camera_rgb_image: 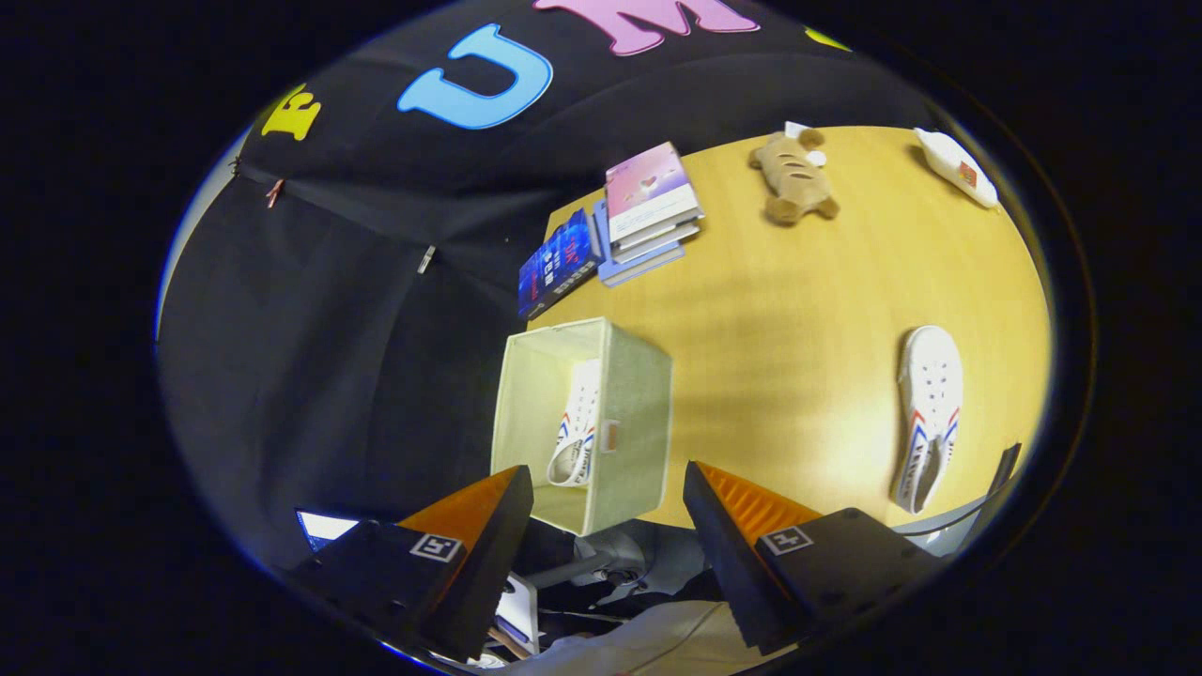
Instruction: Open the storage box then place both shoes into the box .Put the left shoe in first, then the right shoe, with the right side of both shoes facing outward in a uniform manner.
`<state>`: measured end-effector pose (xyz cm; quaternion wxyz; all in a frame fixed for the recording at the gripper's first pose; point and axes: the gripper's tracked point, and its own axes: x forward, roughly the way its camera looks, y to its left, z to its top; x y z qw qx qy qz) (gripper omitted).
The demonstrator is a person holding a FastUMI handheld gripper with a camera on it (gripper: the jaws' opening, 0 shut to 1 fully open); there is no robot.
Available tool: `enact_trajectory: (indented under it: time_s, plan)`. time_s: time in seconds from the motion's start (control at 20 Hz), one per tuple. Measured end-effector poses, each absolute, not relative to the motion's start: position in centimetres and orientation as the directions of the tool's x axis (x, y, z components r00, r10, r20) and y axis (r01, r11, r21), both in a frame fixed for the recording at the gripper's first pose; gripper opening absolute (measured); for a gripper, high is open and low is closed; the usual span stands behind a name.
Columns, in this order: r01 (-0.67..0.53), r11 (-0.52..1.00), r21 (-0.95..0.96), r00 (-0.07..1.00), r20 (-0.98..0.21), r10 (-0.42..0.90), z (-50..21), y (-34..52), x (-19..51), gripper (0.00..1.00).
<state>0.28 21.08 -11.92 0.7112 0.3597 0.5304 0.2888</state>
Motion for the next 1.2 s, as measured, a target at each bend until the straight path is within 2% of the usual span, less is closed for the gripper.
enact_trajectory:
  time_s: [0.25,0.45,0.75,1.0,1.2]
  plan:
    - [0.075,0.661,0.746,0.334,-0.643,0.689,-18.0,12.4,-0.2,0.99]
    - [0.150,0.763,0.629,0.324,-0.760,0.563,-25.2,5.3,-0.8,0.99]
    - [0.204,0.862,0.464,0.248,-0.876,0.413,-35.2,0.4,-1.8,0.98]
    - [0.196,0.892,0.406,0.160,-0.911,0.380,-41.5,-0.1,-1.4,0.97]
    - [0.167,0.896,0.410,0.108,-0.911,0.397,-43.6,0.9,-0.9,0.96]
